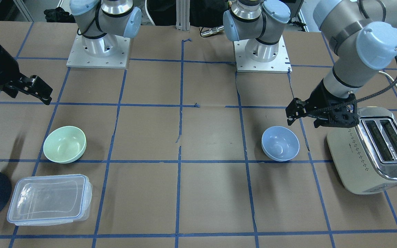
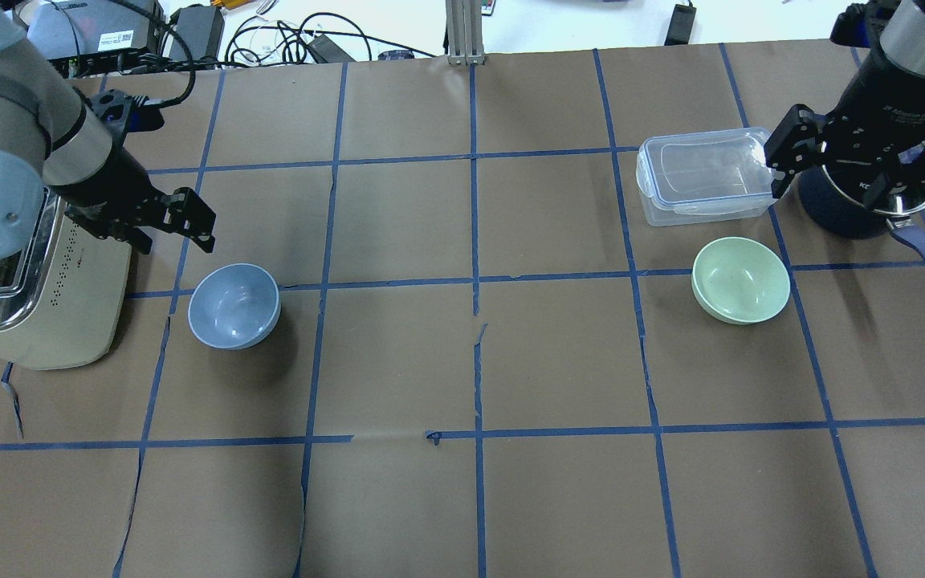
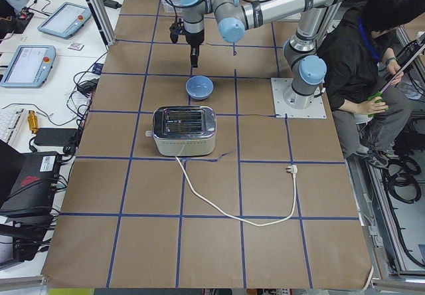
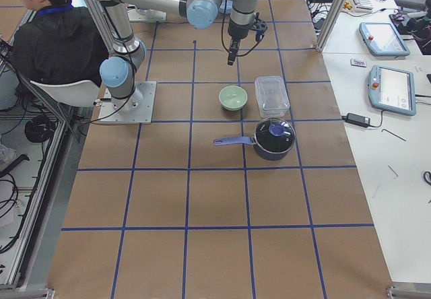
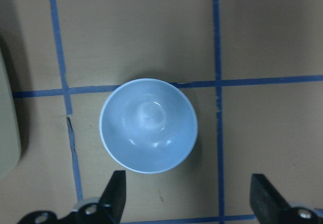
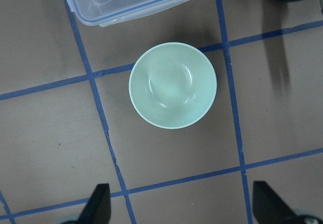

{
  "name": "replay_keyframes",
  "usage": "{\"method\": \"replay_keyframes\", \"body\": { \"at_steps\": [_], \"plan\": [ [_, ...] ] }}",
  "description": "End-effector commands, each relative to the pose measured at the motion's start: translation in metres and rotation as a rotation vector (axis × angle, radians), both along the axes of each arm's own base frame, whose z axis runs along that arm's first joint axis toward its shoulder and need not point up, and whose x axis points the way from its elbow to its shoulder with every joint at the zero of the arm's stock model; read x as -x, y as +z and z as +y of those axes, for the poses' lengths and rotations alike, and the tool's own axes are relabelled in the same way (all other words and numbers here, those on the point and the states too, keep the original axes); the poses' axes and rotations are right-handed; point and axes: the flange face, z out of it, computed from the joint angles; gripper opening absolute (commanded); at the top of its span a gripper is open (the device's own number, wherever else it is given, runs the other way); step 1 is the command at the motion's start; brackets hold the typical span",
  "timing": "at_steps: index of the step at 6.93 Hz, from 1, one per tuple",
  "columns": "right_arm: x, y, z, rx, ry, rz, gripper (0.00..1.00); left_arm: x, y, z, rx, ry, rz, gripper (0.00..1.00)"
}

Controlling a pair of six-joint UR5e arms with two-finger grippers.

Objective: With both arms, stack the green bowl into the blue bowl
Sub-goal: 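Lower left gripper to blue bowl rim while right lowers to green bowl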

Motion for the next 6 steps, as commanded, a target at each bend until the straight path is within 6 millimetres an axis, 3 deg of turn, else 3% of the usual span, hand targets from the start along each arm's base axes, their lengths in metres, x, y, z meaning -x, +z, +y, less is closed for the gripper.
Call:
{"method": "replay_keyframes", "body": {
  "at_steps": [1, 2, 6],
  "plan": [
    [0.041, -0.05, -0.022, 0.008, 0.057, -0.026, 1.0, -0.027, -0.036, 0.011, 0.023, -0.013, -0.001, 0.88],
    [0.047, -0.087, -0.038, 0.073, 0.058, -0.001, 1.0, -0.027, -0.055, 0.012, -0.007, -0.011, 0.008, 0.88],
    [0.049, -0.173, -0.021, 0.02, 0.114, -0.019, 1.0, -0.028, -0.094, 0.006, -0.013, -0.008, 0.021, 0.87]
  ]
}}
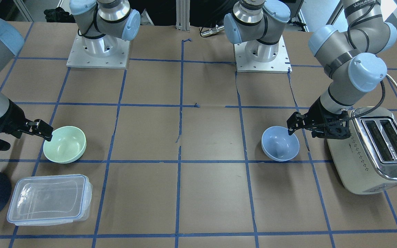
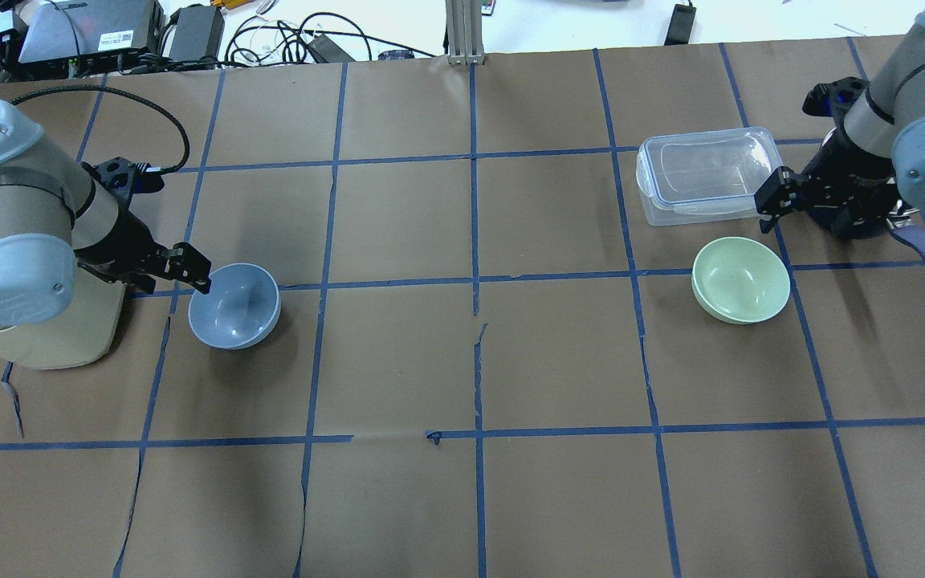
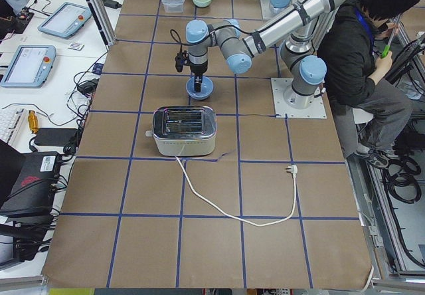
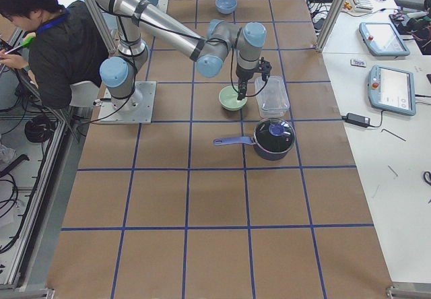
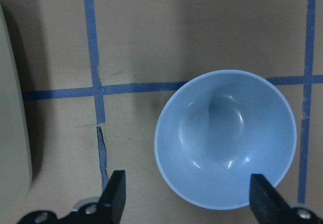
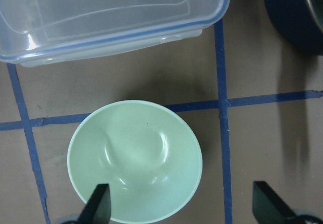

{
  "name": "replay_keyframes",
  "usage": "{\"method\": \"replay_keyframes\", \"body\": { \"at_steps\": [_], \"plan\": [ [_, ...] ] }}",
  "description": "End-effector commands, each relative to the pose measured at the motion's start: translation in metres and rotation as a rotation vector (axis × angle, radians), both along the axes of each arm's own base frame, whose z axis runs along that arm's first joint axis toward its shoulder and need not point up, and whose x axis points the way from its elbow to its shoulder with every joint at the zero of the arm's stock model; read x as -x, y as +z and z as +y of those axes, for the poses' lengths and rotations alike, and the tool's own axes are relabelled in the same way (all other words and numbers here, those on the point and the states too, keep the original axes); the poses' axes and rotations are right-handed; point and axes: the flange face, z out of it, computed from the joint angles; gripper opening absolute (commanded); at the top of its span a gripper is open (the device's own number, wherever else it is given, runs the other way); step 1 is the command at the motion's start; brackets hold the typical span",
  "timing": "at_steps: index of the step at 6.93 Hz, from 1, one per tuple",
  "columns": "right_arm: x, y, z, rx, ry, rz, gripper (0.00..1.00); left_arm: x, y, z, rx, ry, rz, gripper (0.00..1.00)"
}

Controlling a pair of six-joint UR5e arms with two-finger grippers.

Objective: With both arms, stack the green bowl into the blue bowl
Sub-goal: 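Lower left gripper to blue bowl rim while right lowers to green bowl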

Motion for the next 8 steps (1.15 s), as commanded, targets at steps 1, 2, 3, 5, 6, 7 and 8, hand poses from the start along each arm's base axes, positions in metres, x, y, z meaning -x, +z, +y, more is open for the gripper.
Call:
{"method": "replay_keyframes", "body": {
  "at_steps": [1, 2, 3, 5, 6, 7, 8],
  "plan": [
    [0.01, -0.038, 0.011, -0.004, 0.03, 0.004, 1.0, -0.003, -0.02, -0.009, -0.001, -0.003, 0.005, 0.87],
    [0.022, -0.056, 0.017, -0.021, 0.011, -0.014, 1.0, -0.003, -0.045, -0.008, -0.051, 0.019, 0.018, 0.76],
    [0.027, -0.064, 0.021, -0.034, 0.002, -0.024, 1.0, -0.008, -0.062, -0.004, -0.074, 0.037, 0.011, 0.72],
    [0.028, -0.075, 0.02, -0.052, 0.029, -0.037, 1.0, -0.009, -0.076, -0.004, -0.097, 0.042, 0.013, 0.61],
    [0.029, -0.081, 0.017, -0.038, 0.052, -0.034, 1.0, -0.009, -0.076, -0.005, -0.098, 0.06, 0.011, 0.24],
    [0.029, -0.092, 0.016, -0.056, 0.059, -0.045, 1.0, -0.007, -0.072, -0.004, -0.085, 0.06, 0.022, 0.11],
    [0.026, -0.092, 0.014, -0.042, 0.054, -0.077, 1.0, -0.004, -0.064, -0.004, -0.069, 0.055, 0.022, 0.03]
  ]
}}
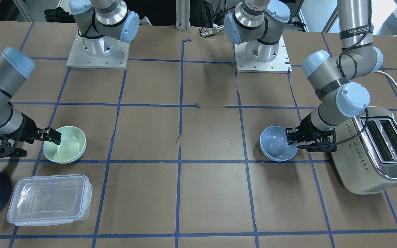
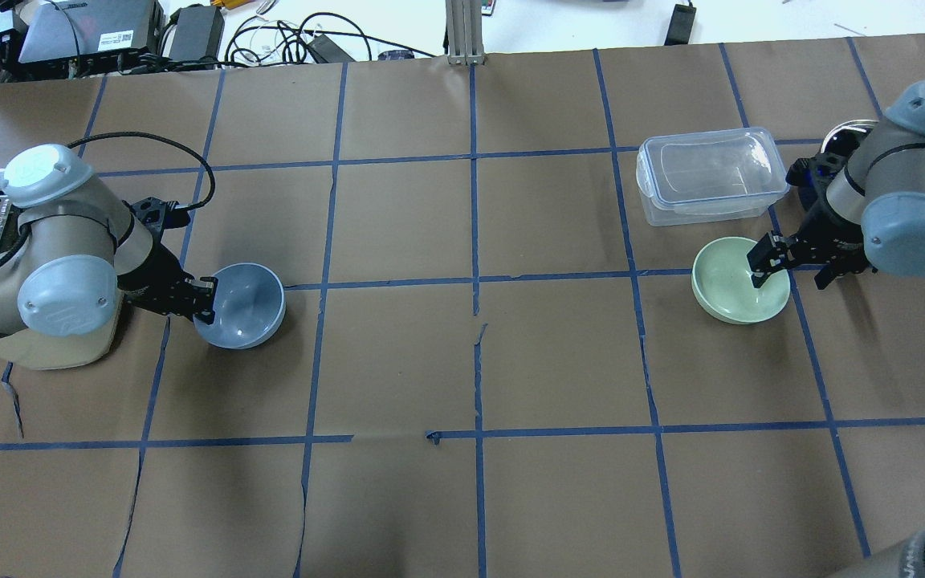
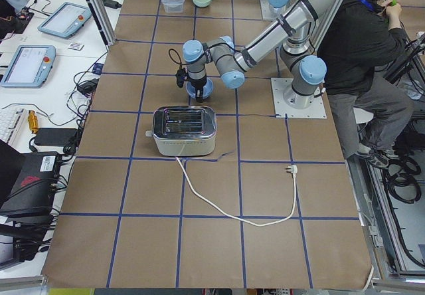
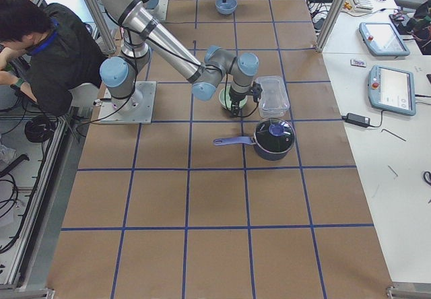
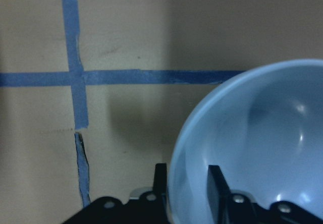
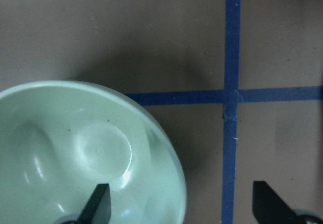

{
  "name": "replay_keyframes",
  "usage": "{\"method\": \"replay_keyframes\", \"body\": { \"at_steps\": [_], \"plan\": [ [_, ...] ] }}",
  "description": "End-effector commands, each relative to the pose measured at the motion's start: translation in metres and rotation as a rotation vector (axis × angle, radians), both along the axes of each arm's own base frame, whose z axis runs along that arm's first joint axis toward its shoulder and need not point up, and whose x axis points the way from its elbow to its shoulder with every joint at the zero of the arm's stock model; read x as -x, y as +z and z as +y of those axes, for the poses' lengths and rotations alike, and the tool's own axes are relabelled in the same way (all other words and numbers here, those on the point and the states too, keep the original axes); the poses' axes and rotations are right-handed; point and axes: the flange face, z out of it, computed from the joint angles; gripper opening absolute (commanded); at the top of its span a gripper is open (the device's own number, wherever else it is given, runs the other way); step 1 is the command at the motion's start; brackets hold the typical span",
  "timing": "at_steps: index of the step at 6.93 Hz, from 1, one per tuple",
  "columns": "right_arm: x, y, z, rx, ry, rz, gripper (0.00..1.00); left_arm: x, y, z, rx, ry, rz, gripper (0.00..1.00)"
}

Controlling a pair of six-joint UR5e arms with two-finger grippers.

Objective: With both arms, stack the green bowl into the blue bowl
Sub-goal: 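Close left gripper on blue bowl while right closes on green bowl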

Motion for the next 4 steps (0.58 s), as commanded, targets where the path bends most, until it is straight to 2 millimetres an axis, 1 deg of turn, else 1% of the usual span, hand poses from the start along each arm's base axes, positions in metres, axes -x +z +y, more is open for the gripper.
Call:
{"method": "replay_keyframes", "body": {
  "at_steps": [1, 2, 3, 4],
  "plan": [
    [-0.004, -0.005, -0.003, 0.015, -0.002, -0.048, 1.0, 0.009, 0.006, 0.003, 0.007, -0.016, 0.002, 0.0],
    [-0.005, -0.007, -0.004, 0.019, -0.001, -0.061, 1.0, 0.012, 0.017, 0.001, 0.018, -0.012, -0.004, 0.0],
    [-0.005, -0.008, -0.004, 0.017, -0.003, -0.061, 0.74, 0.025, 0.046, 0.001, 0.062, -0.006, 0.067, 0.0],
    [-0.005, -0.009, -0.004, 0.015, -0.003, -0.064, 0.53, 0.035, 0.071, -0.008, 0.081, -0.009, 0.087, 0.0]
  ]
}}
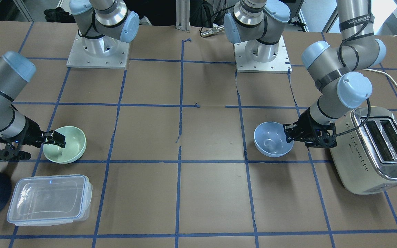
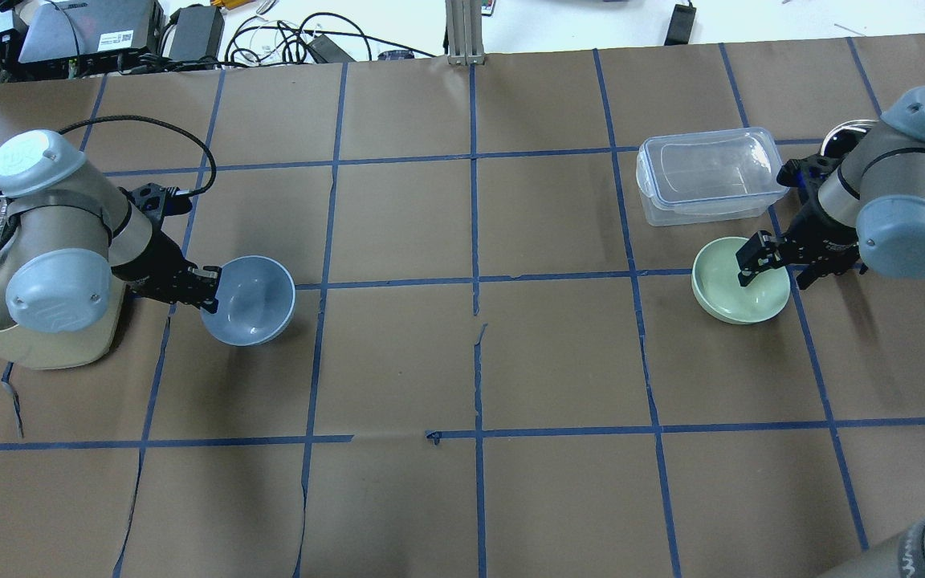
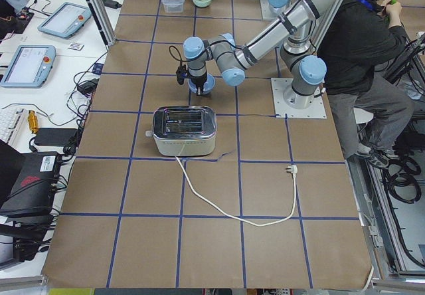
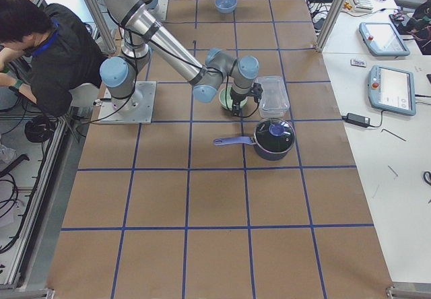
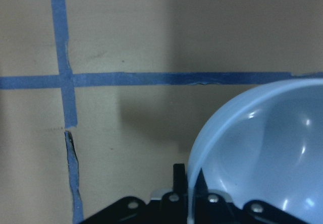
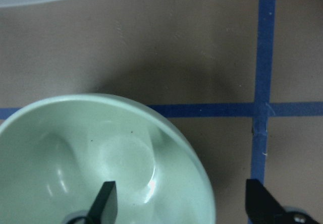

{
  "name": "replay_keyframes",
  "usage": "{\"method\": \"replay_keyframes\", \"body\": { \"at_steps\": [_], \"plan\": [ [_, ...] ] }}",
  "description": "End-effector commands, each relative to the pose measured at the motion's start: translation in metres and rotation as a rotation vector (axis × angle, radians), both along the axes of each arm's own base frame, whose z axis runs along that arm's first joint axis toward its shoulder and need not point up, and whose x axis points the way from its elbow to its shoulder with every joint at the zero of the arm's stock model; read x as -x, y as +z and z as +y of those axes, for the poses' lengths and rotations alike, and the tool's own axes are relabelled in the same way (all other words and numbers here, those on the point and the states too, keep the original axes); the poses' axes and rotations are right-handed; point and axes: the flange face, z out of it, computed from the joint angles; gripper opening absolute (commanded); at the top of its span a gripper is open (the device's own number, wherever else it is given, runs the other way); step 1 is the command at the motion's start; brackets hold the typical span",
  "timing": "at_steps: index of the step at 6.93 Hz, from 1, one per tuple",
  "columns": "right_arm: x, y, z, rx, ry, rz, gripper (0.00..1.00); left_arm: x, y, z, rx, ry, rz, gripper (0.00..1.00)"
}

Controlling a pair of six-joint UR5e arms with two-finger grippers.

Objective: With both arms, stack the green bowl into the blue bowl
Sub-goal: 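Carry blue bowl to table center with left gripper while right lifts green bowl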

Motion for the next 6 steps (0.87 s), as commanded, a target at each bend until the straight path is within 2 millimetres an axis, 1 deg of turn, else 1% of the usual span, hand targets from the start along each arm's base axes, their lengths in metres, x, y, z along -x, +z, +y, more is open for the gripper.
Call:
{"method": "replay_keyframes", "body": {
  "at_steps": [1, 2, 3, 4, 5, 6],
  "plan": [
    [0.0, -0.005, 0.0, -0.009, 0.004, -0.005, 0.3, 0.053, 0.037, -0.006, 0.016, 0.035, 0.037, 0.0],
    [0.0, -0.006, -0.001, -0.012, 0.005, -0.003, 0.01, 0.111, 0.037, -0.001, 0.007, 0.064, 0.026, 0.0],
    [0.003, -0.002, -0.001, -0.012, 0.005, 0.008, 0.0, 0.167, 0.027, 0.006, -0.006, 0.113, 0.013, 0.0],
    [0.005, 0.01, -0.004, 0.007, 0.005, 0.018, 0.0, 0.216, 0.022, 0.012, 0.025, 0.228, 0.02, 0.0],
    [0.006, 0.018, -0.006, 0.017, 0.005, 0.023, 0.0, 0.267, 0.015, 0.03, 0.011, 0.252, 0.016, 0.0],
    [0.006, 0.03, -0.005, 0.037, 0.004, 0.03, 0.0, 0.302, -0.002, 0.04, 0.015, 0.247, 0.022, 0.0]
  ]
}}
